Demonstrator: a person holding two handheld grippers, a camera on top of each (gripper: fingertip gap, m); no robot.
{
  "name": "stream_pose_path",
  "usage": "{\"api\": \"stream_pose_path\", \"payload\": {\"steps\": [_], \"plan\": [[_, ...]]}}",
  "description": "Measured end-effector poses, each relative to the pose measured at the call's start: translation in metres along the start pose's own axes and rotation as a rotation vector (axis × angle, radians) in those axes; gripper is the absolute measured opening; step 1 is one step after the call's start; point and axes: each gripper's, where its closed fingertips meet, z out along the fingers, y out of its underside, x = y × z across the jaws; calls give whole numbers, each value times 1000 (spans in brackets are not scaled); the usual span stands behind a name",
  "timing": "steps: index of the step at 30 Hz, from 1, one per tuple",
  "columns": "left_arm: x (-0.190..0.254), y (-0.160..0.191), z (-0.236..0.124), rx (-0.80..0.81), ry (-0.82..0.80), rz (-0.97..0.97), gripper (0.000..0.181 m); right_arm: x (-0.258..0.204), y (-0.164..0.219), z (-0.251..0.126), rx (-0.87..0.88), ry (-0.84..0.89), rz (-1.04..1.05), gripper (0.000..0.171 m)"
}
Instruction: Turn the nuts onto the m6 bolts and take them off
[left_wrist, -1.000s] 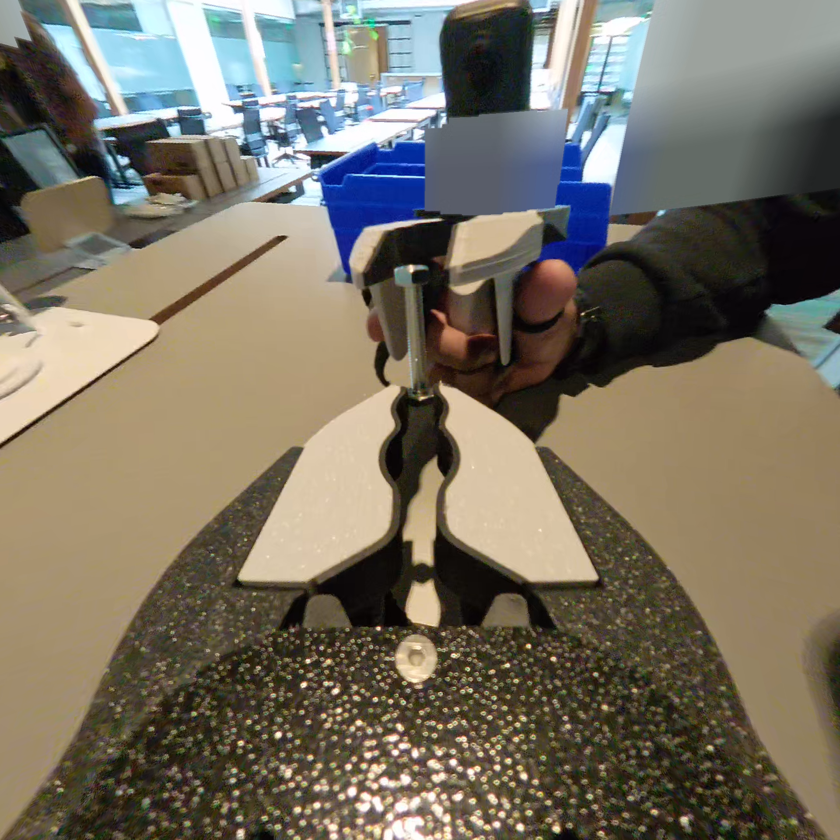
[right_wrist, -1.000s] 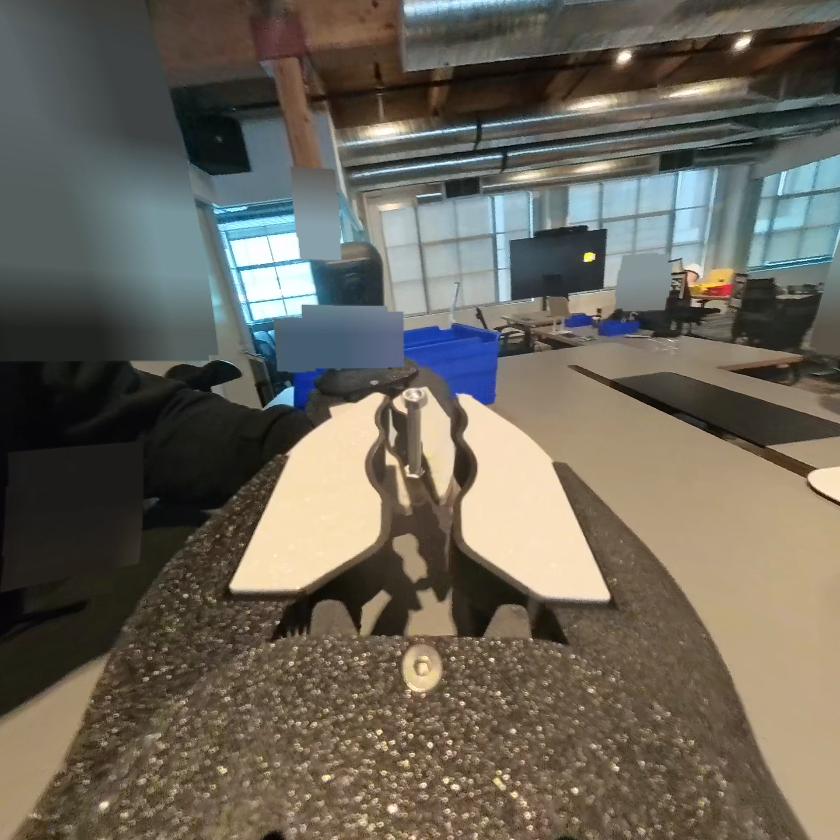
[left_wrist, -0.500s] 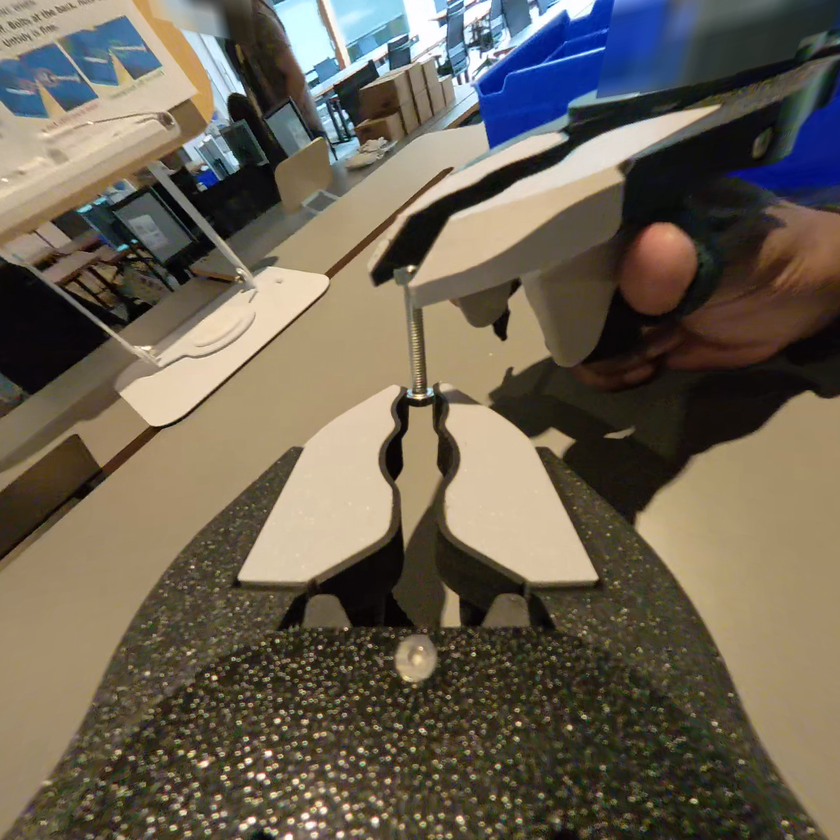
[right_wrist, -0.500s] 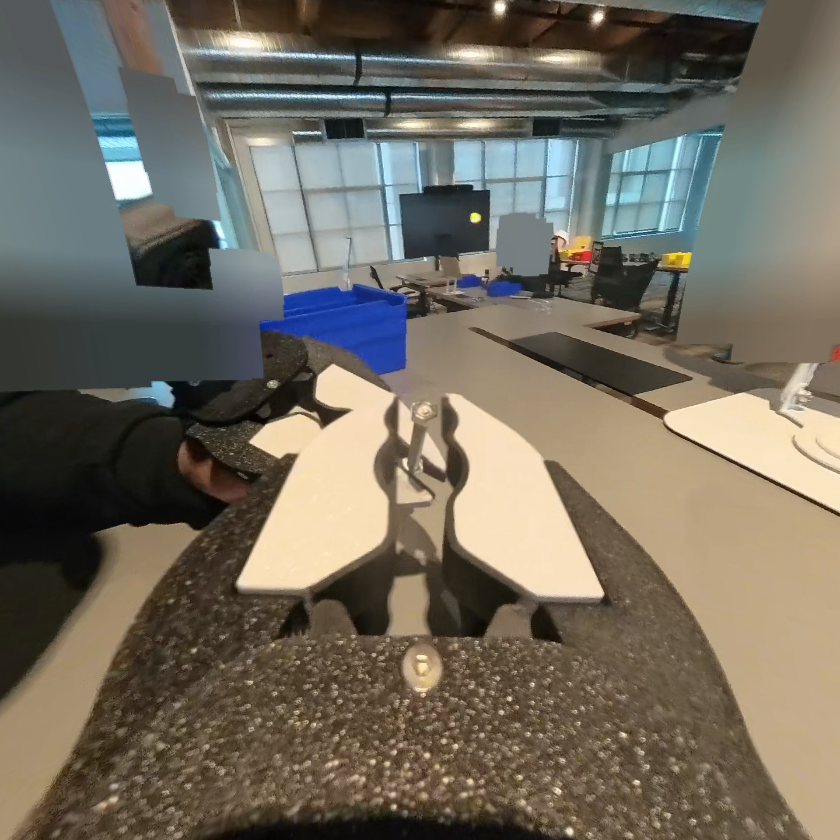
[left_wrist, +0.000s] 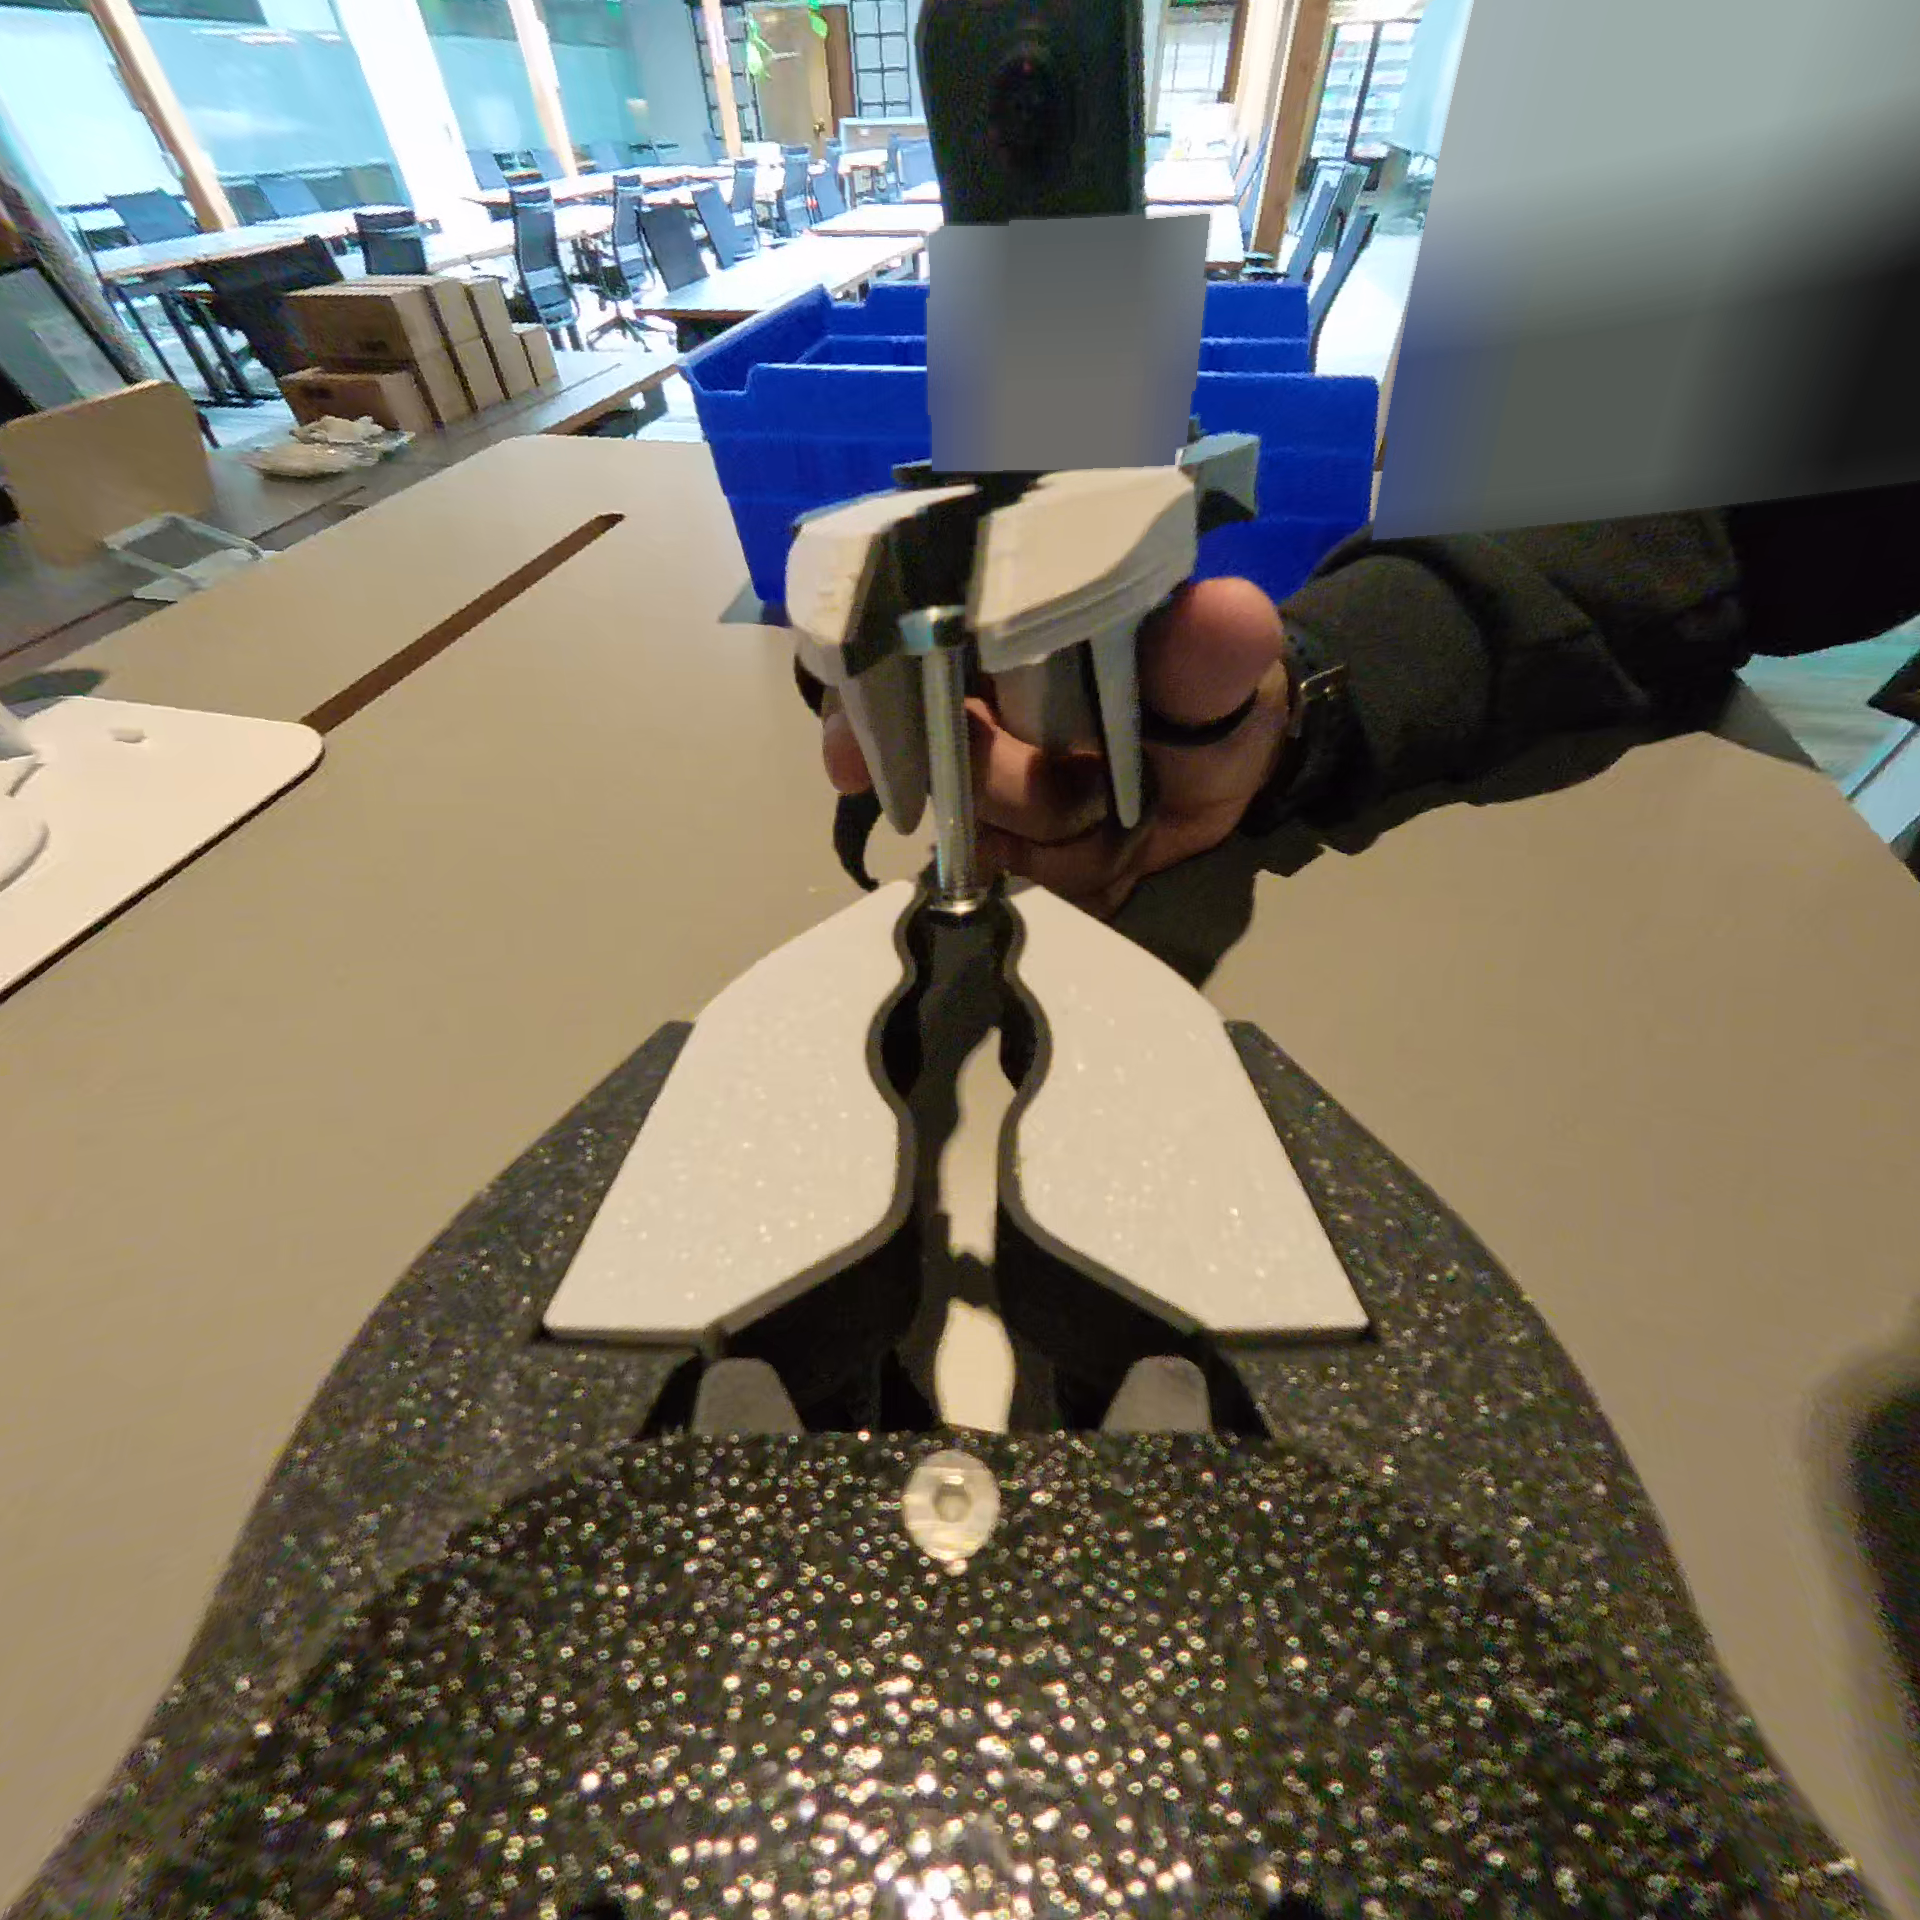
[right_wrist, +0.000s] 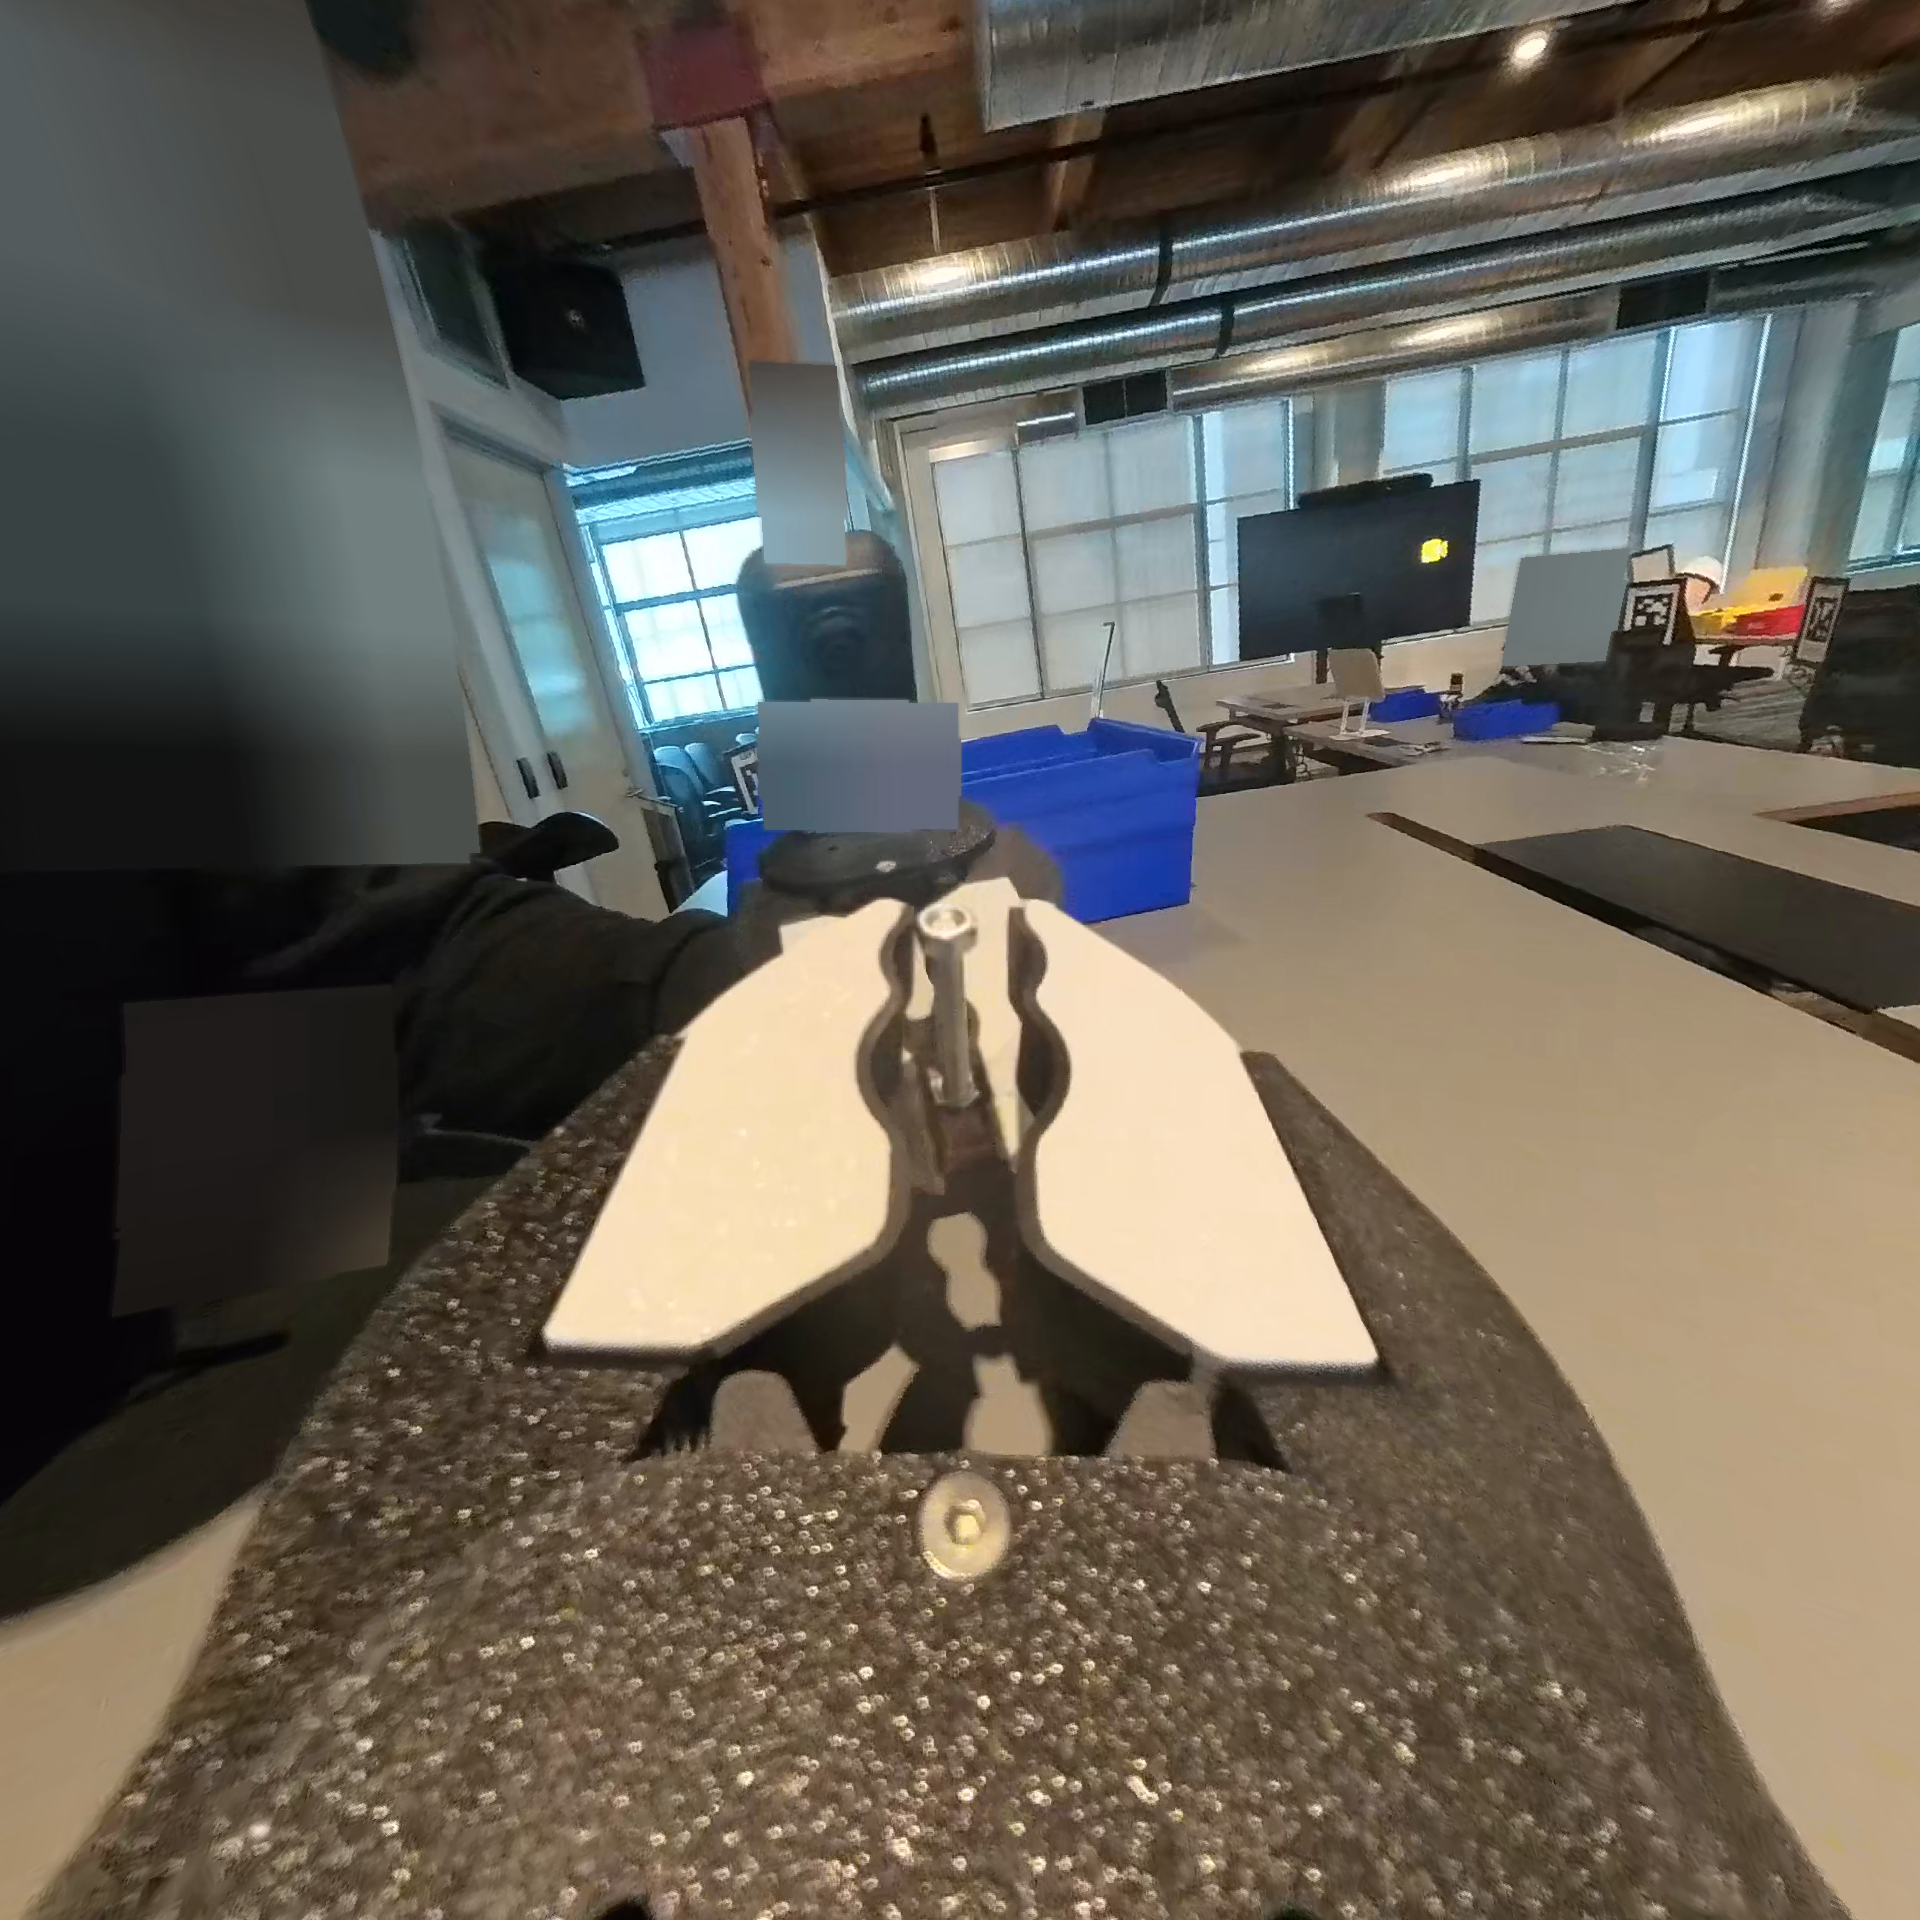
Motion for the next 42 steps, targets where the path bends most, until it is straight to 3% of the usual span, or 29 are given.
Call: {"api": "stream_pose_path", "payload": {"steps": [3, 7, 10, 14, 21, 28, 32, 38, 42], "plan": [[-7, 2, 2, -21, -70, 9, 10, 3, 1, 1, -8, 41, -20, 10], [-36, 7, 0, -61, -350, 39, 10, 32, 4, -4, -36, 280, -36, 11], [-44, 9, -2, -88, -461, 82, 10, 38, 8, -5, -62, 363, -62, 11], [-40, 4, -4, -32, -356, 16, 10, 32, 1, -6, 2, 258, 19, 38], [-12, -5, -6, 44, -37, -79, 10, 7, -4, -2, 43, 31, 61, 25], [6, -4, -5, 36, 101, -94, 10, -4, -5, -1, 52, -52, 62, 15], [-6, -3, -3, 30, 1, -99, 10, 7, -3, -1, 37, 44, 43, 11], [-41, 7, -3, -66, -414, 50, 10, 39, 4, -7, -25, 371, -15, 12], [-38, 4, -3, -33, -359, 26, 10, 35, -1, -9, 17, 328, 0, 33]]}}
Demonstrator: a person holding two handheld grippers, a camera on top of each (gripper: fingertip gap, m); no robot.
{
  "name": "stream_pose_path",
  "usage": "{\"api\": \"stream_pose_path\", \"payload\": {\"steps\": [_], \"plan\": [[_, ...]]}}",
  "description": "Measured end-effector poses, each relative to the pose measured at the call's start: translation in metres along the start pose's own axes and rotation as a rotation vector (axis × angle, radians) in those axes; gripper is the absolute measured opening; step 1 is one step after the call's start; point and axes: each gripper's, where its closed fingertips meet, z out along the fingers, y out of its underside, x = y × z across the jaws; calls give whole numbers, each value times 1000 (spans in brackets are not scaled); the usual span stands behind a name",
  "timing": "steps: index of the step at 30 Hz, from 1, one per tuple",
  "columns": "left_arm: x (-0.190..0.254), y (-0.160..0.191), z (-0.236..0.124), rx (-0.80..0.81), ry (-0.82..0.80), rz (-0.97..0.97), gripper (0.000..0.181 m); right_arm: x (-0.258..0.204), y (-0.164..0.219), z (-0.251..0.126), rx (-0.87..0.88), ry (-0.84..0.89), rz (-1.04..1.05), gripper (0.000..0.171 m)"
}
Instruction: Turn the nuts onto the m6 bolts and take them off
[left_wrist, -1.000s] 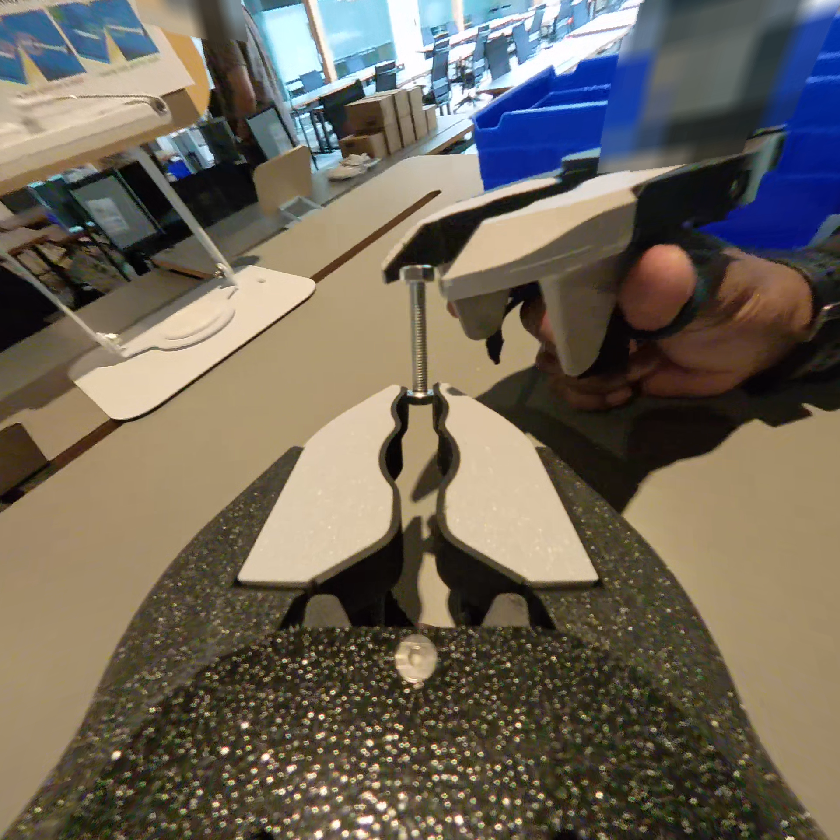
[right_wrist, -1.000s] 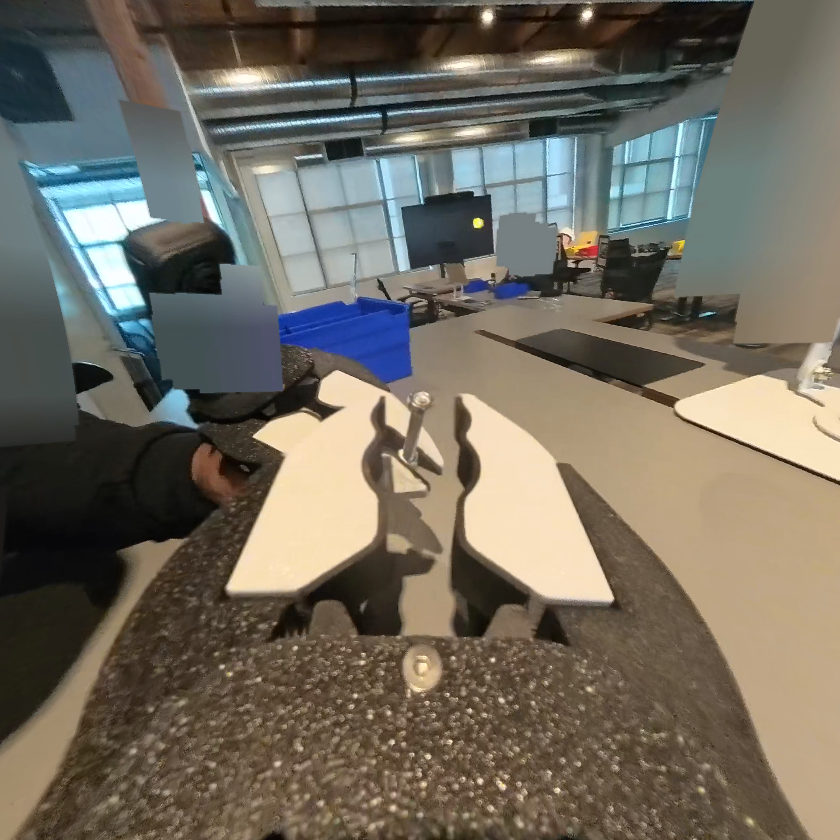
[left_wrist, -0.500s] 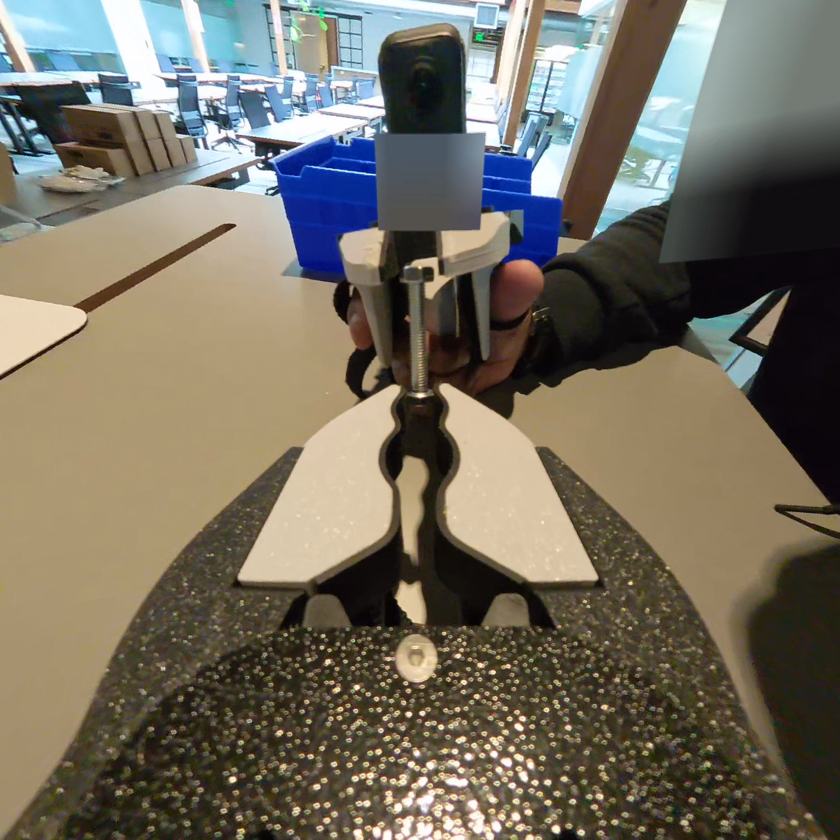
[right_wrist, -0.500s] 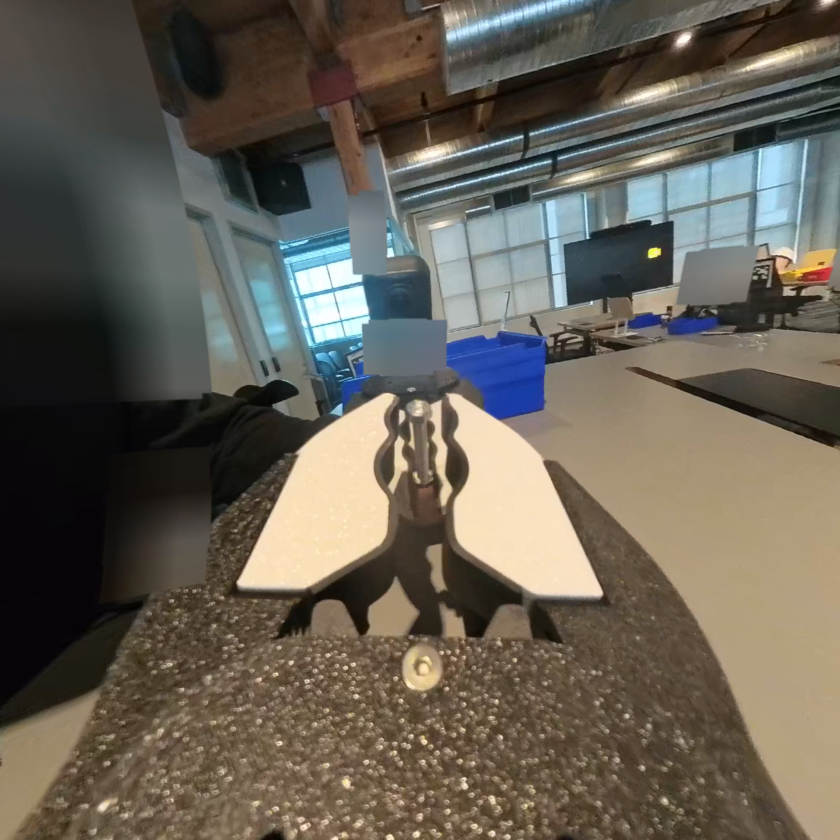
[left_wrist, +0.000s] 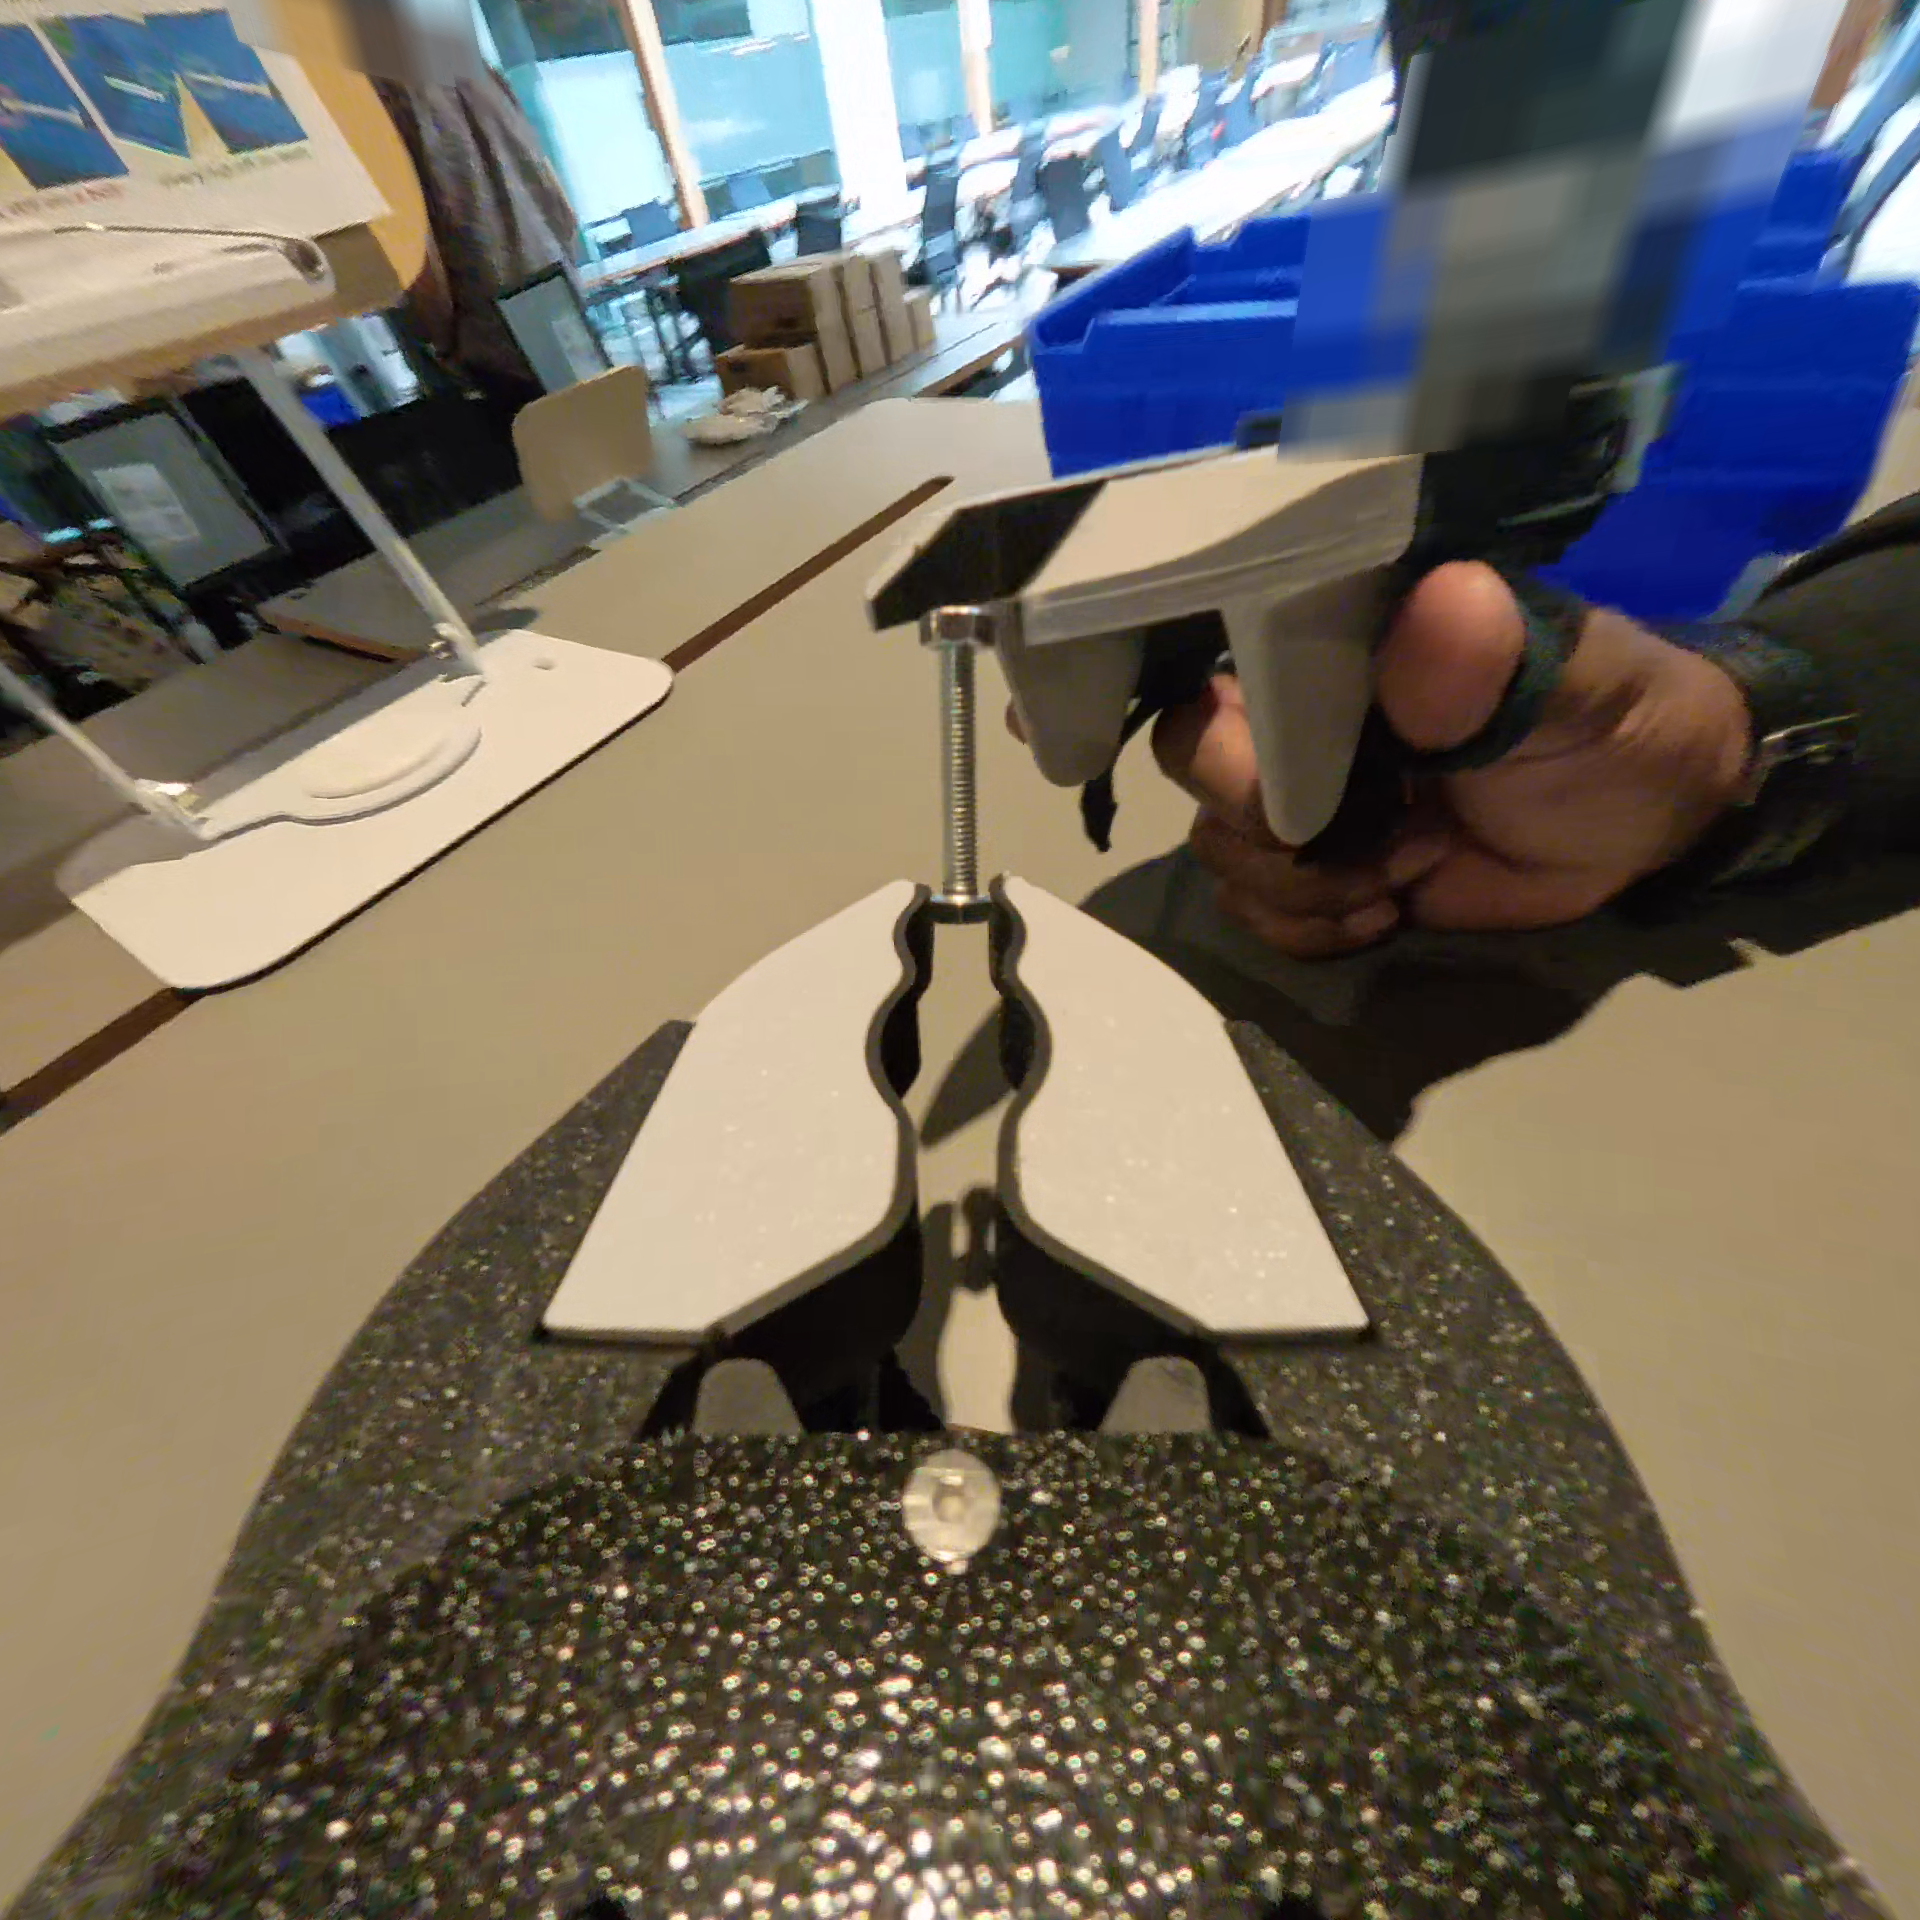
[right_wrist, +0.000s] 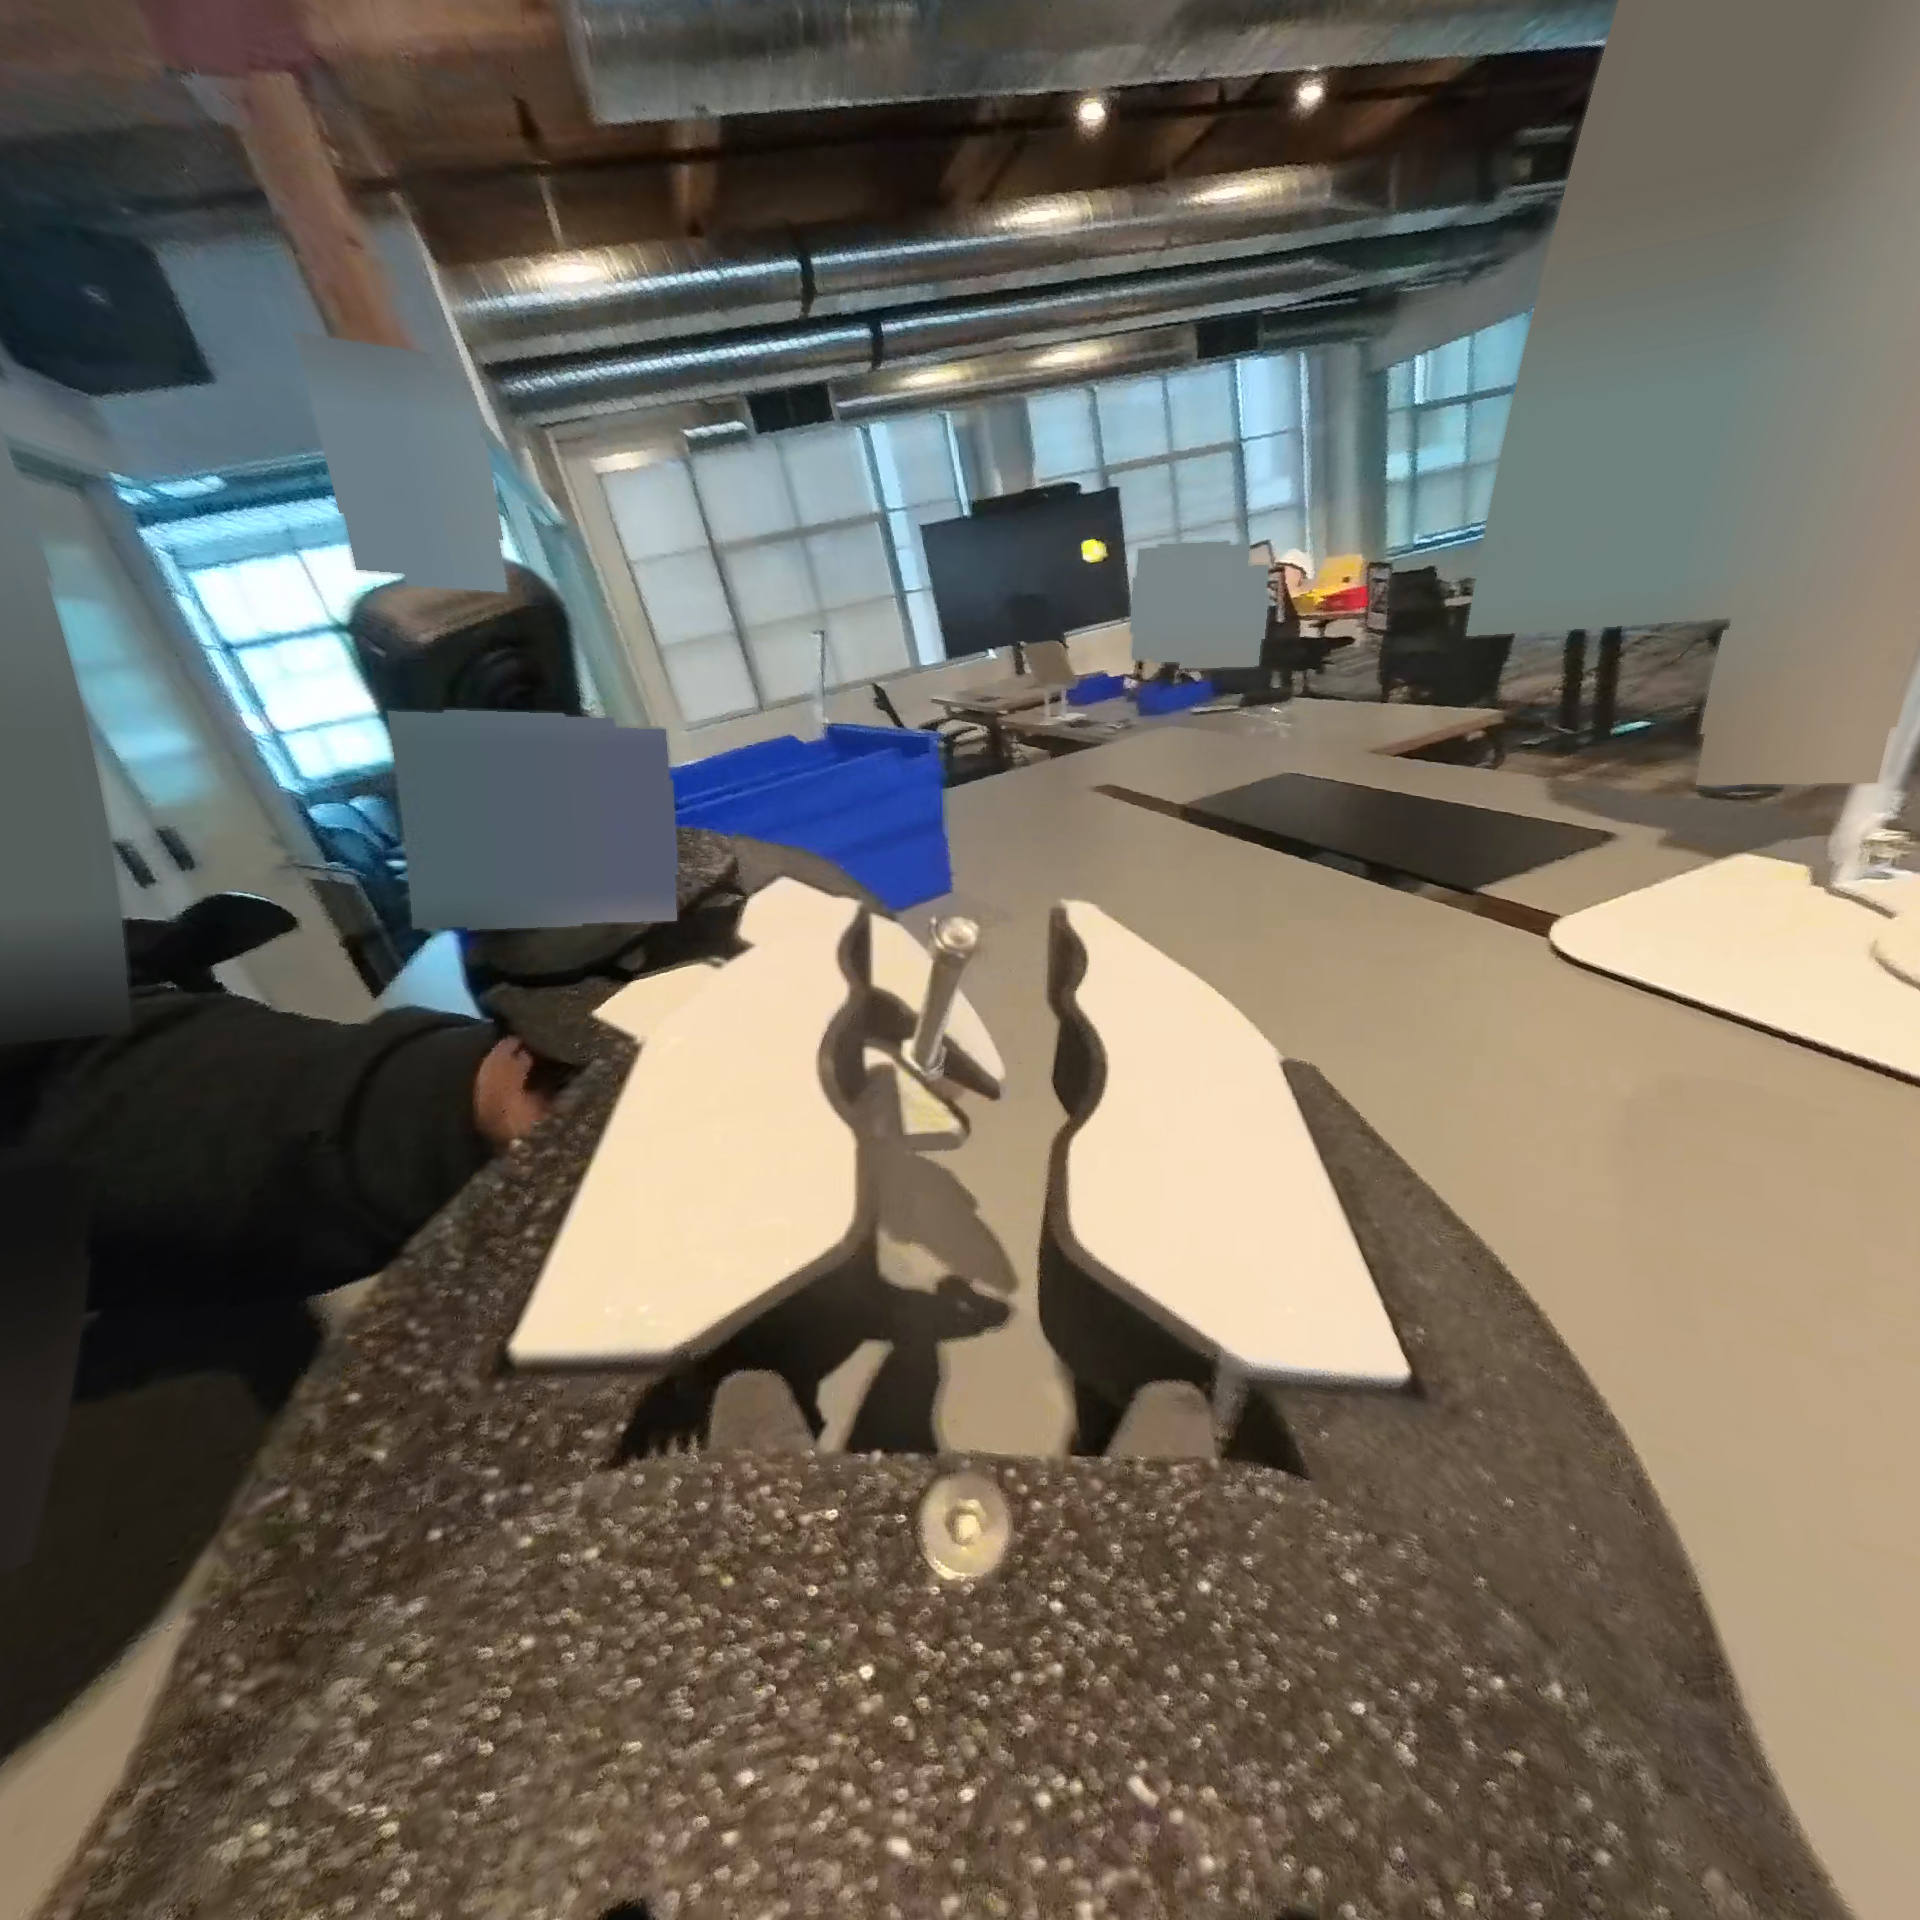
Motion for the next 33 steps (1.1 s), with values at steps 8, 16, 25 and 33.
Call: {"api": "stream_pose_path", "payload": {"steps": [8, 16, 25, 33], "plan": [[24, -17, -21, 133, 402, -180, 9, -30, -4, -2, 35, -264, 33, 25], [42, -16, -24, 103, 521, -202, 10, -43, -3, -4, 35, -333, -1, 11], [7, -6, -4, 52, 85, -32, 10, -2, 4, 0, -25, 94, -63, 13], [23, -19, -24, 145, 433, -234, 9, -32, -10, -4, 74, -273, 111, 32]]}}
